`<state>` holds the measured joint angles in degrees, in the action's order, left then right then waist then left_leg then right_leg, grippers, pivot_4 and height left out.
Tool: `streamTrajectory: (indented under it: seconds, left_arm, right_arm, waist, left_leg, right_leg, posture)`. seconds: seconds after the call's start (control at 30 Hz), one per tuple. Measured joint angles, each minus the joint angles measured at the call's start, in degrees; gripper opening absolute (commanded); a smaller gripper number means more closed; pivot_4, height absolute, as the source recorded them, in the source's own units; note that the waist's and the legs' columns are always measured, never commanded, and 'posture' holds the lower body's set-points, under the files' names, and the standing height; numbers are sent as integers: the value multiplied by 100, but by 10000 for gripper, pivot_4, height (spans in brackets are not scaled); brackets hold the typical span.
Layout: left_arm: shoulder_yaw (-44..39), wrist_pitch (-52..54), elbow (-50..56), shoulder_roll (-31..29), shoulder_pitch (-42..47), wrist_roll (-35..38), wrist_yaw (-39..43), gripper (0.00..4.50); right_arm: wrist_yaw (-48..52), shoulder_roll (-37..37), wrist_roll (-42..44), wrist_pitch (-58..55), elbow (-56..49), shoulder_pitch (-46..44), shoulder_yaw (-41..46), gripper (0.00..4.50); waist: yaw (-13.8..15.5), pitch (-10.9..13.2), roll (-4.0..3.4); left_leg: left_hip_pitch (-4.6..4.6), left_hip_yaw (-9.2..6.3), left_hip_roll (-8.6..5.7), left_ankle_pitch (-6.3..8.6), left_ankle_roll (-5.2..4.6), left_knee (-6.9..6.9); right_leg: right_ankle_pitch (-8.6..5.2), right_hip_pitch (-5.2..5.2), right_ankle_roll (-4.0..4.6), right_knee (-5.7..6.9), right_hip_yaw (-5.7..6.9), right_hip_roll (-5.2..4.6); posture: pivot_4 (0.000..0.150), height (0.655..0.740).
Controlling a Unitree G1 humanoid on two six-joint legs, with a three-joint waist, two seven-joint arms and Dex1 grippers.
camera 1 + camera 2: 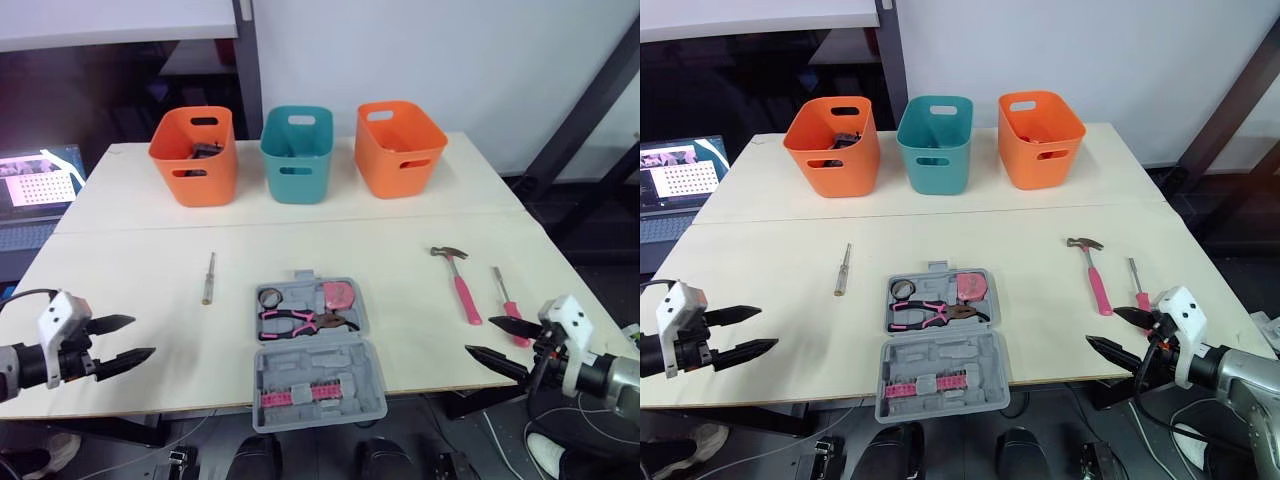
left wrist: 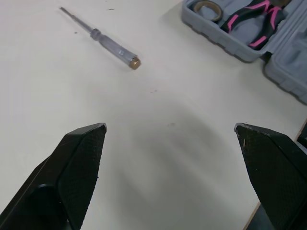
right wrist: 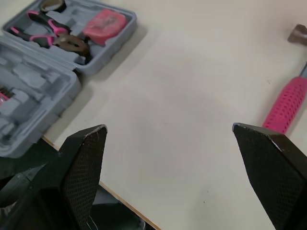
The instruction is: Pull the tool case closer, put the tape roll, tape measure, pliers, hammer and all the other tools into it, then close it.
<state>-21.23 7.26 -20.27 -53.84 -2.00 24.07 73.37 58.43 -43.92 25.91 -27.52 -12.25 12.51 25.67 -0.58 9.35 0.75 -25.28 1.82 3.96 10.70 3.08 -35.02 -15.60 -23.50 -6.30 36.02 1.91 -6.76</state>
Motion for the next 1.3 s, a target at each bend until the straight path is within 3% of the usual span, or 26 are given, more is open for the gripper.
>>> streamTrajectory:
  seconds: [0.17, 0.37, 0.47, 0.5, 0.83, 0.9, 0.93, 1.0, 1.17, 1.23, 1.3]
  left_arm:
    - [28, -166, -190, -37, 134, -94, 171, 45000]
    - [263, -176, 293, -37, 24, -158, 274, 45000]
    - [389, -162, 687, 3, -25, -179, 227, 45000]
    - [431, -157, 855, 35, -50, -186, 189, 45000]
    - [1149, -256, 1627, 325, 22, -581, -216, 45000]
    - [1391, -238, 1629, 446, 294, -657, -242, 45000]
    - [1543, -234, 1626, 537, 464, -705, -252, 42554]
    - [1822, -233, 1599, 655, 701, -809, -263, 36039]
    - [2426, -280, 1356, 975, 1110, -1234, -395, 9986]
    - [2607, -291, 1237, 1119, 1222, -1358, -488, 188]
    - [2766, -352, 1063, 1169, 1287, -1512, -549, 188]
  right_arm:
    - [-53, -184, -34, -43, -1, -278, -222, 44386]
    - [-95, -466, -112, -217, -334, -942, -904, 44386]
    - [-93, -476, -116, -359, -681, -1303, -1457, 44386]
    - [-113, -476, -85, -519, -774, -1477, -1631, 44386]
    - [-68, -692, -459, -624, -823, -2445, -2685, 44386]
    - [67, -760, -794, -281, -528, -2592, -3056, 38970]
    - [122, -751, -977, -107, -298, -2661, -3260, 36003]
    - [213, -703, -1269, 190, 116, -2760, -3583, 25651]
    - [483, -496, -1742, 910, 977, -3045, -4067, 253]
    - [531, -345, -1864, 1169, 1249, -3146, -4164, 0]
    - [563, -247, -2018, 1441, 1499, -3197, -4268, 0]
  waist:
    - [-15, 0, -1]
    - [-6, 1, -1]
    - [-64, 18, -29]
    - [-84, 25, -35]
    - [138, 43, -55]
    - [140, 43, -54]
    - [140, 43, -53]
    - [129, 42, -52]
    - [112, 43, -51]
    - [119, 43, -51]
    - [123, 43, -51]
  left_leg:
    - [0, 1, 0, -3, -4, 1]
    - [-2, 1, 0, -4, -6, 3]
    - [-14, -136, -48, -10, -14, -4]
    - [-13, -194, -69, -14, -18, -13]
    - [-15, -150, -29, -13, -13, -10]
    - [-11, -145, -29, -13, -13, -16]
    - [-12, -141, -29, -13, -13, -19]
    - [-12, -130, -29, -13, -14, -17]
    - [-9, -118, -17, -14, -15, -10]
    - [-8, -118, -13, -15, -15, -11]
    - [-7, -117, -13, -15, -15, -12]
  right_leg:
    - [1, 1, 1, 2, -1, -1]
    - [1, 1, 1, 4, 0, 0]
    - [-16, 114, -23, -1, 136, -38]
    - [-31, 100, -36, 6, 169, -49]
    - [-35, 76, -2, 6, 152, -14]
    - [-32, 80, 0, 5, 149, -14]
    - [-31, 80, 2, 5, 147, -14]
    - [-29, 85, 0, 7, 137, -13]
    - [-16, 85, -25, 20, 127, 6]
    - [-16, 84, -25, 23, 127, 9]
    - [-16, 85, -24, 24, 127, 10]
  posture:
    - [1500, 7400]
    - [1500, 7400]
    - [1500, 7400]
    - [1500, 7400]
    - [1500, 7400]
    - [1500, 7400]
    - [1500, 7400]
    - [1500, 7400]
    - [1500, 7400]
    - [1500, 7400]
    - [1500, 7400]
